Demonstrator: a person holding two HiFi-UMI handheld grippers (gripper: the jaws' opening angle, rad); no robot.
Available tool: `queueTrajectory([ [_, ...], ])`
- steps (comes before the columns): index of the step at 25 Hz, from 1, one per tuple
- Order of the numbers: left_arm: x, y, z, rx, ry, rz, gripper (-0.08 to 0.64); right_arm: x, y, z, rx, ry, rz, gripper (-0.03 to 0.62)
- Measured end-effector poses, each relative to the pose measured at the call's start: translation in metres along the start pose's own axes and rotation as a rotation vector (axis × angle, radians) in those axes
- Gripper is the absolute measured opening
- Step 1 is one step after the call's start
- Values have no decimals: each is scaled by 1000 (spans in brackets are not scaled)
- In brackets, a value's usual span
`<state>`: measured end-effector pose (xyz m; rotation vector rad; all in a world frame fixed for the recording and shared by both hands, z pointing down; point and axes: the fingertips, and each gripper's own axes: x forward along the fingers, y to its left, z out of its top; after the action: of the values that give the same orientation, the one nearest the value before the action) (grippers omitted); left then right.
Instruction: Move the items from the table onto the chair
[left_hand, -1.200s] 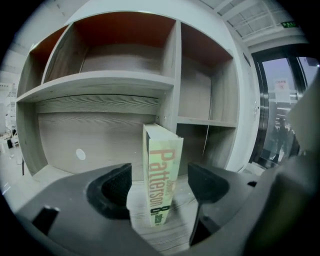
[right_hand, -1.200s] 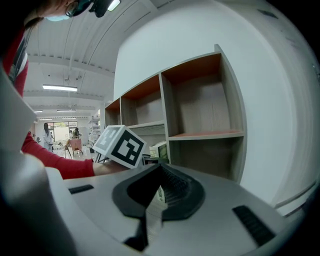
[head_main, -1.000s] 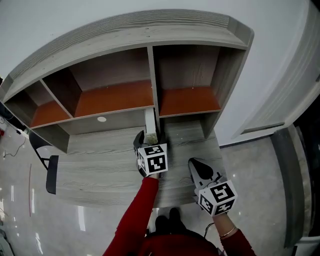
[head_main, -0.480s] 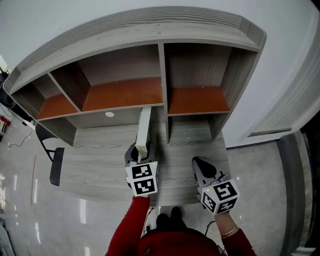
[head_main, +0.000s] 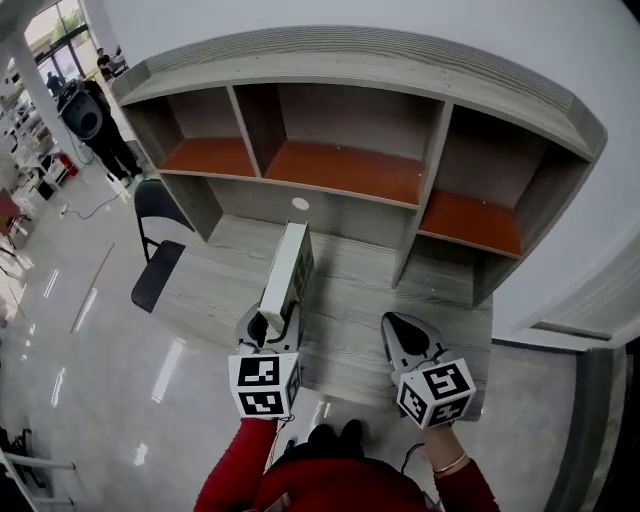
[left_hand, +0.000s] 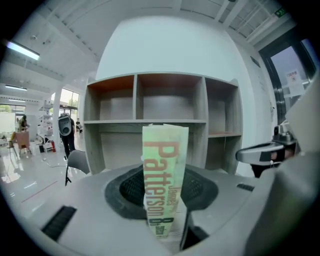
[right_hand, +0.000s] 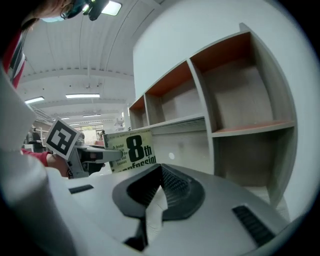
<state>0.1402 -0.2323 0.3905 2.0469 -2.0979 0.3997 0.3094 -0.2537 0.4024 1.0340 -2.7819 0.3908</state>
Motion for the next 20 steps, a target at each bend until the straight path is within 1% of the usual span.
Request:
queueTrajectory([
  [4, -37, 53, 10, -17, -40, 76, 166, 34, 53, 2, -36, 14, 151, 9],
  [7, -69, 95, 12, -18, -54, 158, 166, 61, 106, 0, -67, 27, 271, 9],
  [9, -91, 125, 9, -19, -59, 212, 166, 78, 140, -2, -79, 37, 329, 9],
  [14, -141, 203, -9, -58, -64, 307, 166, 121, 215, -6, -95, 58, 408, 9],
  [17, -170, 249, -21, -82, -55, 328, 166, 146, 263, -3, -98, 48, 433, 9],
  [20, -201, 290, -31, -107, -68, 344, 166, 167, 316, 5, -122, 27, 458, 9],
])
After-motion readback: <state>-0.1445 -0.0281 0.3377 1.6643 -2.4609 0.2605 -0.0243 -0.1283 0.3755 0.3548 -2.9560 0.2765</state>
